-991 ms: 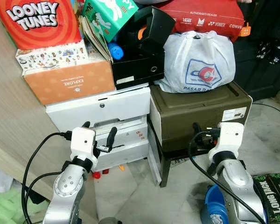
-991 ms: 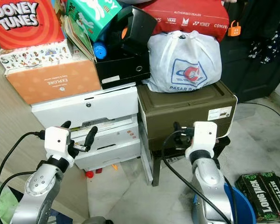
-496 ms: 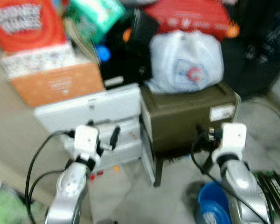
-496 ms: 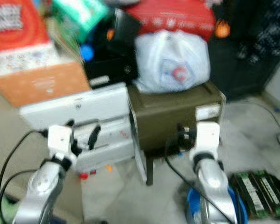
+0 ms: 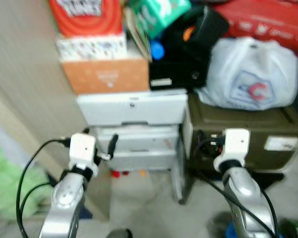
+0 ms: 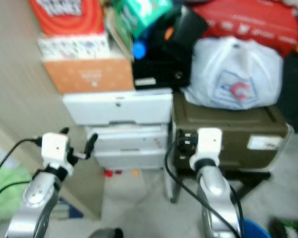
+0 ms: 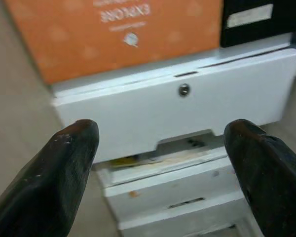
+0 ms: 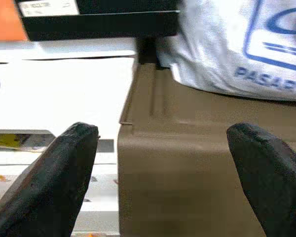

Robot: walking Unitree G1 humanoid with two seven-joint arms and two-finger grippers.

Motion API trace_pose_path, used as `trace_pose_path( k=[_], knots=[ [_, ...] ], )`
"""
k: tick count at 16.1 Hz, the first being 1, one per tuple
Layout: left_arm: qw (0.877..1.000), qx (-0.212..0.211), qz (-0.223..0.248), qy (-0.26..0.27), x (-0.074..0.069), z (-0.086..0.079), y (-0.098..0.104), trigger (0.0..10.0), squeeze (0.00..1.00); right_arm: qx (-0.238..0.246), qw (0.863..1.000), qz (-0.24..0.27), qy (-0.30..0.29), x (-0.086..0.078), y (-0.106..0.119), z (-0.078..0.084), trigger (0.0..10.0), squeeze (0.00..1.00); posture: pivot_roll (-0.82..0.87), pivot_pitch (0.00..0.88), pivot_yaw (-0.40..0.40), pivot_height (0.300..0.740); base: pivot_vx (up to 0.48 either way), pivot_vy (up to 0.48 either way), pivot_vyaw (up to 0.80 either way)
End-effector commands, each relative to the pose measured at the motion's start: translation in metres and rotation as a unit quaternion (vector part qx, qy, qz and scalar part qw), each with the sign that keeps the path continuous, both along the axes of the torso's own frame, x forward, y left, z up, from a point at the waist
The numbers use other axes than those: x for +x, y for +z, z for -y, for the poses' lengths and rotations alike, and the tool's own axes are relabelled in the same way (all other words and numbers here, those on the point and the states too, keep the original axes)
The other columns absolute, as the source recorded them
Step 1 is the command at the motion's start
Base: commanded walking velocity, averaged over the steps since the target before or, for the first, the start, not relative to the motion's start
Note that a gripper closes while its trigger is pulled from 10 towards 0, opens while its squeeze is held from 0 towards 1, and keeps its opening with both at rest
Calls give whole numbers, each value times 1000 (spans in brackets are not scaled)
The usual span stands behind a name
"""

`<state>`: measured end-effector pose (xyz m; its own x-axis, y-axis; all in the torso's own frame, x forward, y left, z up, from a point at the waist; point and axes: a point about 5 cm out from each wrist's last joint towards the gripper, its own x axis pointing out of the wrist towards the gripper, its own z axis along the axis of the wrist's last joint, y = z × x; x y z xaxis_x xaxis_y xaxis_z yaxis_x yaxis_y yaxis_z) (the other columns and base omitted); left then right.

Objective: Clean up the room

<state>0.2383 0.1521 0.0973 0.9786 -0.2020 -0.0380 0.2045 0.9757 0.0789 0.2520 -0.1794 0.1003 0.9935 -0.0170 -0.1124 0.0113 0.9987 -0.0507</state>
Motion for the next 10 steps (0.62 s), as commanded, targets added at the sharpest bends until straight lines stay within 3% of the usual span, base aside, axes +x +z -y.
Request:
trace_pose_path(
  k=[1, 8, 10],
  knots=[
    [1000, -1, 5, -4, 2, 3, 2, 10000, 0, -3, 1000, 0, -5, 1, 0, 4, 10000, 0, -55, 0, 43, 740, 0, 0, 800],
    [1000, 3, -5, 1, -9, -4, -1, 10000, 0, -17, 1000, -4, -11, -3, -2, 9, 10000, 0, -51, 0, 35, 740, 0, 0, 800],
    [1000, 7, -3, 24, -15, -12, 0, 10000, 0, -17, 1000, -6, -11, -2, -2, 10, 10000, 0, -37, 0, 22, 740, 0, 0, 800]
  ],
)
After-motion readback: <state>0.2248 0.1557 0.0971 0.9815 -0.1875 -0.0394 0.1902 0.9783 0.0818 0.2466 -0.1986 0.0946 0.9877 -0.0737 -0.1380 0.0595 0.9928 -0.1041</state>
